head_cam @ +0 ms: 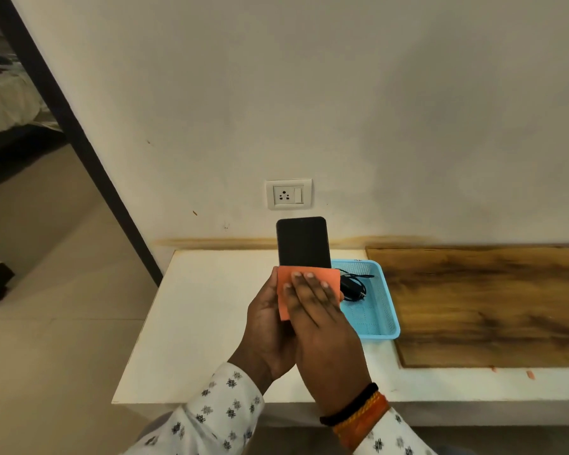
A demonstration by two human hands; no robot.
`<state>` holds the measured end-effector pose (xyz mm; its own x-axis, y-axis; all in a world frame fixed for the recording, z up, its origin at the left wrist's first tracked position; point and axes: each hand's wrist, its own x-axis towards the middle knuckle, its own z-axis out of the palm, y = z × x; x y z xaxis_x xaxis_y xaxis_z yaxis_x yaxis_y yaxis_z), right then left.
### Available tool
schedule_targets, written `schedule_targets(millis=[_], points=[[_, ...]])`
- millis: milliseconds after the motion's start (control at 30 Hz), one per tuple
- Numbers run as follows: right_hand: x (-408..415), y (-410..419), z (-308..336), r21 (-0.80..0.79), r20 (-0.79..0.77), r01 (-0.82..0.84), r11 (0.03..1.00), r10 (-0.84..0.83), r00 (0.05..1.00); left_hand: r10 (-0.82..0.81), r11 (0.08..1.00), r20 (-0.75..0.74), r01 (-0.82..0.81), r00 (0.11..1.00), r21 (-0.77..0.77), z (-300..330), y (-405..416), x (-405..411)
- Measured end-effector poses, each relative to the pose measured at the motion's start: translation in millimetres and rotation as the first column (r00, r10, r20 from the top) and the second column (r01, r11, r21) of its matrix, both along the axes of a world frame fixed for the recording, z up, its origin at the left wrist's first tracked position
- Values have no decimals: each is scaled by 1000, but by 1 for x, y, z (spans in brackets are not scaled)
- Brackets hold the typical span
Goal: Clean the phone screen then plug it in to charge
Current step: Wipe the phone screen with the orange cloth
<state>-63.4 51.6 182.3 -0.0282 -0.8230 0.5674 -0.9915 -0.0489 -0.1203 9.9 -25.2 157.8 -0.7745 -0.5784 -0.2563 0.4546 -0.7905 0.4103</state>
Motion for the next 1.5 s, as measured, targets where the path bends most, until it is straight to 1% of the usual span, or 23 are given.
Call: schedule_targets(millis=[133, 200, 333, 433, 567, 700, 800, 933, 1000, 1067, 1100, 1233, 1333, 1367, 1400, 1433, 1467, 1500], points=[[-2, -19, 13, -67, 32, 14, 998, -12, 999, 62, 998, -8, -62, 998, 10, 6, 2, -1], [-3, -27, 20, -71, 45, 43, 997, -40, 998, 84, 996, 2, -84, 996, 0, 8, 3, -2], [-4, -41, 34, -82, 88, 48, 996, -40, 995, 87, 995, 38, -86, 995, -42, 12, 3, -3], [-2, -40, 33, -73, 83, 48, 996, -42, 996, 84, 995, 51, -81, 995, -61, 12, 0, 0], [0, -26, 23, -44, 97, 28, 999, -23, 995, 57, 997, 37, -56, 998, -48, 14, -5, 5], [3, -10, 8, -41, 62, -9, 999, 12, 998, 41, 998, 32, -39, 999, -50, 8, -12, 9], [2, 1, -4, 1, 42, -52, 999, 52, 998, 52, 993, 51, -47, 997, -105, 3, -16, 11], [-3, 13, -16, 2, -44, -158, 987, 158, 987, 29, 981, 54, -18, 998, -192, 1, -21, 15], [-10, 17, -21, 29, -88, -200, 979, 202, 975, 22, 980, 38, -14, 999, -198, -1, -22, 16], [-16, 20, -23, 73, -125, -209, 975, 217, 968, 40, 979, 48, -29, 998, -204, -2, -20, 16], [-19, 21, -23, 77, -134, -210, 975, 218, 967, 48, 977, 56, -36, 997, -210, -2, -20, 14], [-25, 23, -24, 0, -150, -257, 966, 254, 955, 75, 973, 51, -62, 996, -222, 1, -19, 9], [-32, 25, -30, 38, -157, -270, 962, 273, 949, 105, 965, 45, -90, 993, -245, 1, -23, 11], [-34, 27, -34, 76, -130, -257, 964, 265, 956, 116, 963, 45, -101, 992, -251, 1, -24, 14], [-37, 30, -40, 105, -70, -238, 966, 246, 967, 129, 961, 41, -115, 991, -252, 1, -27, 17], [-39, 34, -47, 122, 27, -225, 967, 224, 974, 143, 960, 33, -130, 989, -248, 2, -30, 20], [-41, 37, -55, 138, 161, -220, 966, 197, 967, 157, 959, 20, -147, 987, -242, 3, -33, 25], [-43, 40, -63, 155, 318, -210, 965, 153, 936, 169, 958, 6, -163, 986, -238, 4, -36, 29]])
